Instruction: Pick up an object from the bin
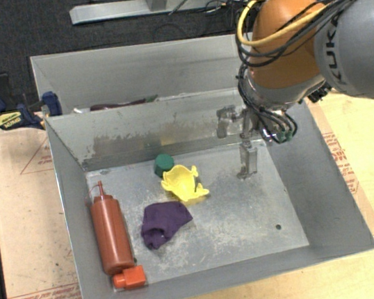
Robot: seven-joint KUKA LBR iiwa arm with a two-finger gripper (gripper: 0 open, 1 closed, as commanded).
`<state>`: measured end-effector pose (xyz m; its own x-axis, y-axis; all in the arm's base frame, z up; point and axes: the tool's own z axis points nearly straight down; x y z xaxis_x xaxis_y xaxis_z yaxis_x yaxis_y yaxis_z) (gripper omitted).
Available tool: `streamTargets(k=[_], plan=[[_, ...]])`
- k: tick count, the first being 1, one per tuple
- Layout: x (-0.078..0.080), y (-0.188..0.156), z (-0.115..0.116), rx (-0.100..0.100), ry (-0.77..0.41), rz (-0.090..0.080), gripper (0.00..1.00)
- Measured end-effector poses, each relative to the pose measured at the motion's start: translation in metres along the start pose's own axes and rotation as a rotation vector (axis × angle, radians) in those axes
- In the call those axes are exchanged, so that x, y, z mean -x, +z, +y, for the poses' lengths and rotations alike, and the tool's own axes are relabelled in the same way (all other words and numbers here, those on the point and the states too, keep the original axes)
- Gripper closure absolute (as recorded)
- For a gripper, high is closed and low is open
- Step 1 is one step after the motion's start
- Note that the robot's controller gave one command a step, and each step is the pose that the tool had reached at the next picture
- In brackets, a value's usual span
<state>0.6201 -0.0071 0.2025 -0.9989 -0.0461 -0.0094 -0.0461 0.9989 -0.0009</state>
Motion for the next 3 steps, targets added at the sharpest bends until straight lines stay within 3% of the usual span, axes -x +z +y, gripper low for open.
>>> streamTargets(k=[1,2,3], plan=[[-0.017,0.063,0.022,0.002,-0.047,0.004,0.00],[-0.022,0.082,0.027,0.003,-0.058,0.011,0.00],[-0.011,0.103,0.048,0.002,-0.186,0.004,0.00]])
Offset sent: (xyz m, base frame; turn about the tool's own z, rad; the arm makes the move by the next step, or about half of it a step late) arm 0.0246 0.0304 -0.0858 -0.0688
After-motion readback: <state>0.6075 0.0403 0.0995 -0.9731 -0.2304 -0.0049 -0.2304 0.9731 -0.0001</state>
